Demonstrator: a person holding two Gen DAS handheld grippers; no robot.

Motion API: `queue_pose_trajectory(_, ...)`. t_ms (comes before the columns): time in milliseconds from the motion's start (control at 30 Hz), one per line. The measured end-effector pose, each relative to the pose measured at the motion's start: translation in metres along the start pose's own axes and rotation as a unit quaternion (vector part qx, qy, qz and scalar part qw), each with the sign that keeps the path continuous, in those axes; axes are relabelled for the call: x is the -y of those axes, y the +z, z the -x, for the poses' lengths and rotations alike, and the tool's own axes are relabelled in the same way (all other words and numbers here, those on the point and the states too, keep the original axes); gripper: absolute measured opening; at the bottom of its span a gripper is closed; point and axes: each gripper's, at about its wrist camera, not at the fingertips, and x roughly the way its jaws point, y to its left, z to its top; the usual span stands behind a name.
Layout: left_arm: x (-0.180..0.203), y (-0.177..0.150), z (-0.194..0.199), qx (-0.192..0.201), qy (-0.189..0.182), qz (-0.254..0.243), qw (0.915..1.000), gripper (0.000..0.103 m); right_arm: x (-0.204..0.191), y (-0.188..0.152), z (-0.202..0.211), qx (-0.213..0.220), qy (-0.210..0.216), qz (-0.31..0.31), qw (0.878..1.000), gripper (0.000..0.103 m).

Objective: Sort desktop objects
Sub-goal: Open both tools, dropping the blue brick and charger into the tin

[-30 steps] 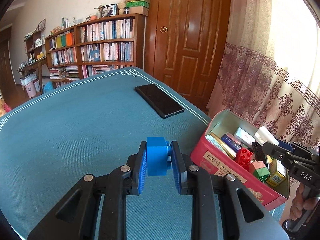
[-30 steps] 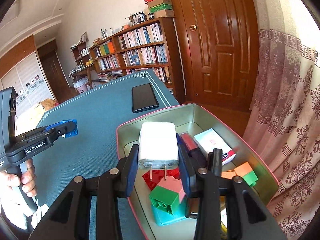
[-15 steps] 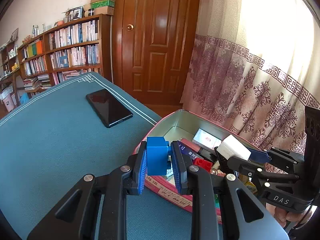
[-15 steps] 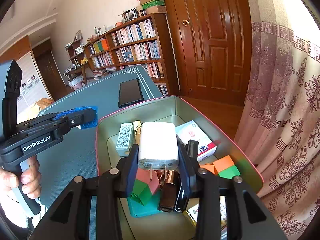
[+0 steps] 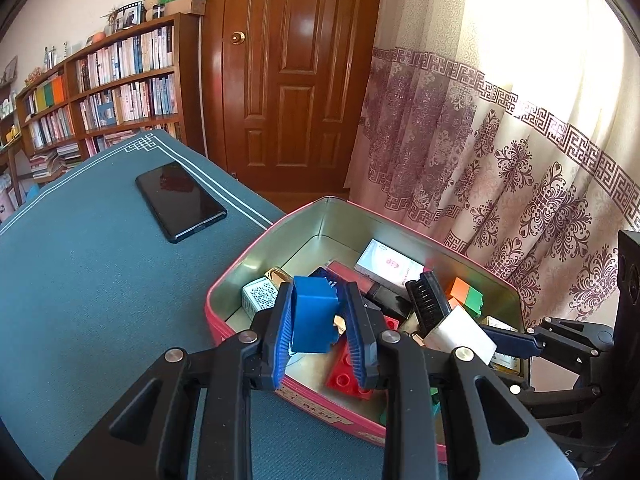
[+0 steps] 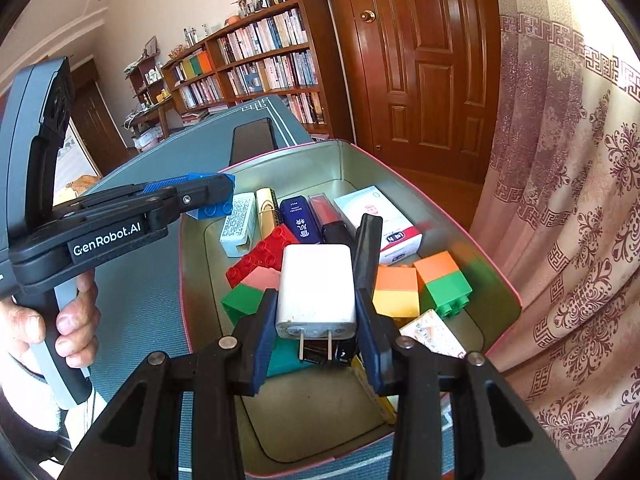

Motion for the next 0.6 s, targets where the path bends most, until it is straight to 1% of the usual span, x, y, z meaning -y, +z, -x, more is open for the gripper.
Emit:
queue_pose_trajectory(33,-0.001,0.0,0.001,0.001,0.003,0.002,1.0,0.054,0.0,-0.001,0.0,-0.001,0.001,-0.001,1.0,0.043)
queue_pose_trajectory(67,-0.002,-0.001,0.003,0.006,0.007,0.003,1.0,0.062,0.0,-0.002,0.002,0.0,0.001,-0.001,1.0,0.044)
queue_pose_trajectory(100,-0.002,-0.002,0.006,0.015,0.011,0.004,0.9998,0.07,0.0,-0.003,0.003,0.001,0.001,0.0,1.0,0.047)
queue_pose_trajectory(133,-0.003,-0.003,0.01,0.022,0.014,0.003,0.9997,0.07,-0.001,-0.002,0.004,0.004,0.001,0.0,1.0,0.054)
queue_pose_trajectory(200,-0.004,-0.003,0.015,0.025,0.015,0.0,0.9996,0.07,-0.003,-0.003,0.009,0.01,0.0,0.004,1.0,0.062)
queue_pose_trajectory(367,-0.009,-0.007,0.026,0.031,0.033,0.001,0.999,0.07,-0.012,-0.003,0.017,0.016,0.004,0.014,1.0,0.065)
queue_pose_trajectory(467,-0.012,-0.011,0.033,0.031,0.048,0.003,0.9984,0.07,-0.014,-0.004,0.022,0.019,0.005,0.014,1.0,0.073)
queue_pose_trajectory(533,-0.012,-0.015,0.037,0.032,0.056,0.004,0.9979,0.07,-0.018,-0.004,0.026,0.024,0.006,0.015,1.0,0.081)
queue_pose_trajectory(600,-0.012,-0.018,0.042,0.034,0.063,0.006,0.9974,0.07,-0.021,-0.005,0.031,0.027,0.009,0.018,0.999,0.082)
